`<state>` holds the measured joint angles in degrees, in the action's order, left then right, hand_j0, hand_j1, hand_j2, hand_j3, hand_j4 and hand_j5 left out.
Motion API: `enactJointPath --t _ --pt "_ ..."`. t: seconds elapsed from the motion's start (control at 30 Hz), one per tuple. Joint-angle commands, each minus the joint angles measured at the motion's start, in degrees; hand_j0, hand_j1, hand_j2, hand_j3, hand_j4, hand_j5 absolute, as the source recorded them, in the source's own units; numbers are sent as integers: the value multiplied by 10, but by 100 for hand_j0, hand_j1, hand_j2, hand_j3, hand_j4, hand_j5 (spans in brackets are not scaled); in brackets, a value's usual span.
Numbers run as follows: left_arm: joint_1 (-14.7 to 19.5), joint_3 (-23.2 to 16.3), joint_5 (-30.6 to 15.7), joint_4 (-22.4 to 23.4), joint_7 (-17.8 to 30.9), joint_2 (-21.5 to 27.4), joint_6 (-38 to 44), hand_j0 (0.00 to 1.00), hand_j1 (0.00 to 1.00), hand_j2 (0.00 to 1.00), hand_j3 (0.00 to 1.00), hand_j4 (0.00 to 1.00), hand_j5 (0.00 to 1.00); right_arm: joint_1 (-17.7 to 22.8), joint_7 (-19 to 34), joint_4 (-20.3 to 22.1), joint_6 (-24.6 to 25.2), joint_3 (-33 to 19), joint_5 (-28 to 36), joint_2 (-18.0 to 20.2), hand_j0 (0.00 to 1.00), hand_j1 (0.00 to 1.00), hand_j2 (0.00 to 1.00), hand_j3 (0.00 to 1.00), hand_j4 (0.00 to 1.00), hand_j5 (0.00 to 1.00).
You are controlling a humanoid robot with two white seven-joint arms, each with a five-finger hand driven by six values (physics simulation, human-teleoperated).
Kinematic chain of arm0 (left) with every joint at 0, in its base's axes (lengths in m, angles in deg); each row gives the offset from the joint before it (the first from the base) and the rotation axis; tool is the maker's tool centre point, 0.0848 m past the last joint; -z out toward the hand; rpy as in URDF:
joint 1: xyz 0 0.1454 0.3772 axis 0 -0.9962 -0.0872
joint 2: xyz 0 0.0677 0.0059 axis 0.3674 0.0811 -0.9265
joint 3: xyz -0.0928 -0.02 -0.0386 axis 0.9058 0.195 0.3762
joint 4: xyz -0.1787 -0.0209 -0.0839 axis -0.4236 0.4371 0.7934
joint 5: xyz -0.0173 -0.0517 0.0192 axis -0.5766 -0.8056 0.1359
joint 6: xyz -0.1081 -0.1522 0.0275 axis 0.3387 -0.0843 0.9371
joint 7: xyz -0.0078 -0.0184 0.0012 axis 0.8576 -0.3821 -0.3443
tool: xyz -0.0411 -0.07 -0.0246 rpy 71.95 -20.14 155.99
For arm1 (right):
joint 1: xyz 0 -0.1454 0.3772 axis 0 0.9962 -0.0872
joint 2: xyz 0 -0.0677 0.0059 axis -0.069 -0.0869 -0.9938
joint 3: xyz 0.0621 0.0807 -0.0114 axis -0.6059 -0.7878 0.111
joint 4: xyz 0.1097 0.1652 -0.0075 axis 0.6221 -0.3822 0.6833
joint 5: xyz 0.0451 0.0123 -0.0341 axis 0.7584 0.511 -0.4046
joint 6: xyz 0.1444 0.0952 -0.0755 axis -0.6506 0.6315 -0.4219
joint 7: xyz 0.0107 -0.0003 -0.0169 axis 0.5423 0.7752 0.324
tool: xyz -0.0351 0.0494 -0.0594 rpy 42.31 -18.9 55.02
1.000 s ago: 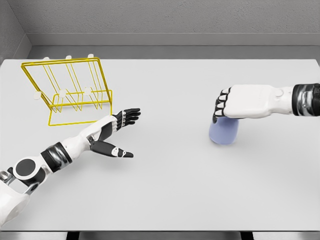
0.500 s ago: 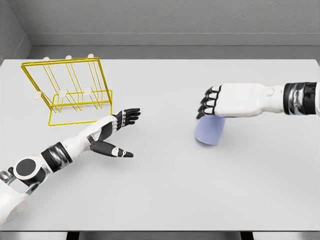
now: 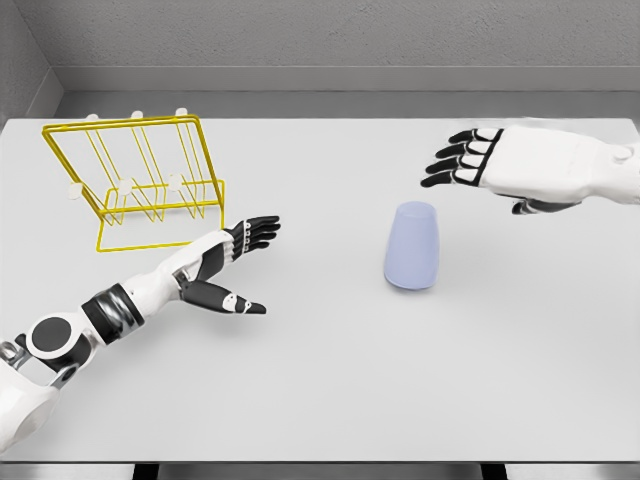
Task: Place the cup on the cup holder with both arms
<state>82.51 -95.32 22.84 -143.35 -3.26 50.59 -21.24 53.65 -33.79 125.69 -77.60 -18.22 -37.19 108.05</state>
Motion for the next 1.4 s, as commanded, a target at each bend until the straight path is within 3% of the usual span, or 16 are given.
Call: enactJointPath --t 0.0,0.23,0.3,0.37,0.5,0.63,0.67,1.13,1.17,1.37 --pt "0 0 -3 0 0 1 0 100 100 100 100 100 100 9 0 -2 0 -81 38 -3 100 100 100 100 100 100" --pt "8 -2 -2 -1 0 -11 1 100 100 100 100 100 100 64 0 -19 0 -117 91 -8 100 100 100 100 100 100" --pt "23 -16 -1 0 0 -17 4 100 100 100 100 100 100 108 0 -29 0 -160 95 -56 100 100 100 100 100 100" --pt "29 -22 0 1 0 -21 4 100 100 100 100 100 100 127 0 -37 0 -176 91 -75 100 100 100 100 100 100" --pt "47 -43 1 2 -1 -40 6 100 100 100 100 100 100 129 0 -79 0 -184 90 -98 100 100 100 100 100 100" --pt "47 -43 1 2 -1 -40 6 100 100 100 100 100 100 129 0 -79 0 -184 90 -98 100 100 100 100 100 100" --pt "82 -67 1 37 -1 -64 7 100 100 100 100 100 100 131 0 -77 0 -184 94 -102 100 100 100 100 100 100" --pt "82 -67 1 37 -1 -64 7 100 100 100 100 100 100 131 0 -77 0 -184 94 -102 100 100 100 100 100 100" --pt "131 -88 1 56 -1 -115 69 100 100 100 100 100 100 131 0 -77 0 -185 95 -113 100 100 100 100 100 100" --pt "131 -88 1 56 -1 -115 69 100 100 100 100 100 100 131 0 -77 0 -185 95 -113 100 100 100 100 100 100"
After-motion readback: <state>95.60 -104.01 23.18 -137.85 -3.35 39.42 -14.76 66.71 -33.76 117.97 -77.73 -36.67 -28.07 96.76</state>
